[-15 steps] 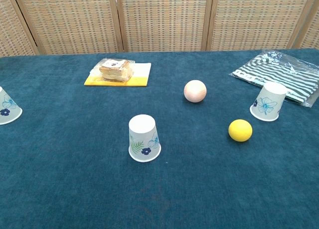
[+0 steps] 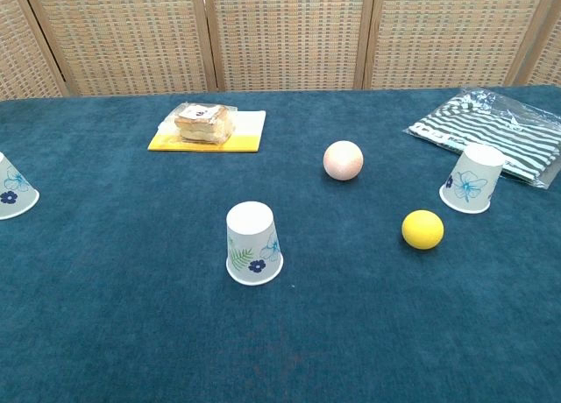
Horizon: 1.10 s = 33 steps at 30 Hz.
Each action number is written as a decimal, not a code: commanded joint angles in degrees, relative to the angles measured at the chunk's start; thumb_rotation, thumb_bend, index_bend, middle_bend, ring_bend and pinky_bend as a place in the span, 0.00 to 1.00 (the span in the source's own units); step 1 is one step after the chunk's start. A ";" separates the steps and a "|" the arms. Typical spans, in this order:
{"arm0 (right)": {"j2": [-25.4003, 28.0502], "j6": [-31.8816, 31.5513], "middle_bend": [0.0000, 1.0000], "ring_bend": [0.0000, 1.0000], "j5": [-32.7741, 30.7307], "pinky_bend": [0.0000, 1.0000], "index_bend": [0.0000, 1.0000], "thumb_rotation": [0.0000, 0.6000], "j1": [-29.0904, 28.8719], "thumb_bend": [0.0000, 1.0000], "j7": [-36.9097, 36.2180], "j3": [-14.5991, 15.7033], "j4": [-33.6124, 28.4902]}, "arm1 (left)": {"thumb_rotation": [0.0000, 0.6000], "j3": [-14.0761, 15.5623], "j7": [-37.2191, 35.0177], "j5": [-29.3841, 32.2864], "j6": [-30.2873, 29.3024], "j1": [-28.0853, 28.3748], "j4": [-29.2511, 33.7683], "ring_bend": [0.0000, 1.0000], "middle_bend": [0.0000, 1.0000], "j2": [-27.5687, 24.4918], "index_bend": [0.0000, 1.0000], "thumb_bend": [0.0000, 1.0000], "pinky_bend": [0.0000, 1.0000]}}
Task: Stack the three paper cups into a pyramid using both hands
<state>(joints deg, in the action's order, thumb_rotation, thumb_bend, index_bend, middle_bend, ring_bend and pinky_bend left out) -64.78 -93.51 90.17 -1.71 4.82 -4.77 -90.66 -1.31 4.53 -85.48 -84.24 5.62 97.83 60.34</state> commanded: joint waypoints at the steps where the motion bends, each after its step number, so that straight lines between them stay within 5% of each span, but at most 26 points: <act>1: -0.14 0.53 0.00 0.00 -0.20 0.00 0.00 1.00 -0.21 0.00 0.27 0.00 -0.02 | 1.00 -3.58 -2.68 5.59 11.49 7.13 -4.73 0.00 0.00 0.77 0.00 0.11 0.00; 11: -0.44 3.27 0.00 0.00 -2.92 0.00 0.00 1.00 -1.02 0.00 0.52 -0.68 0.30 | 1.00 -7.20 -5.22 12.67 29.38 18.53 -23.38 0.07 0.02 10.83 0.00 0.11 0.16; 17: -0.59 4.50 0.00 0.00 -4.30 0.00 0.00 1.00 -1.45 0.00 0.18 -1.14 0.84 | 1.00 -7.81 -5.19 15.19 33.39 21.25 -31.12 0.17 0.21 15.89 0.04 0.11 0.23; 22: -0.86 5.55 0.00 0.00 -5.03 0.00 0.00 1.00 -1.89 0.00 -0.01 -1.31 1.49 | 1.00 -8.72 -4.02 18.01 34.61 22.41 -36.17 0.21 0.24 19.68 0.12 0.11 0.26; 33: -1.51 7.10 0.00 0.00 -6.55 0.00 0.00 1.00 -2.54 0.00 0.40 -1.69 2.43 | 1.00 -9.22 -7.33 17.19 35.98 25.21 -45.63 0.37 0.42 26.16 0.40 0.11 0.41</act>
<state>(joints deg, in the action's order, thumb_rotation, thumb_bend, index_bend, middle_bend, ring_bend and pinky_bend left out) -66.27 -86.42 83.64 -4.23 5.19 -6.44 -88.25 -10.36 -2.15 -67.91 -48.16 30.29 53.28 85.58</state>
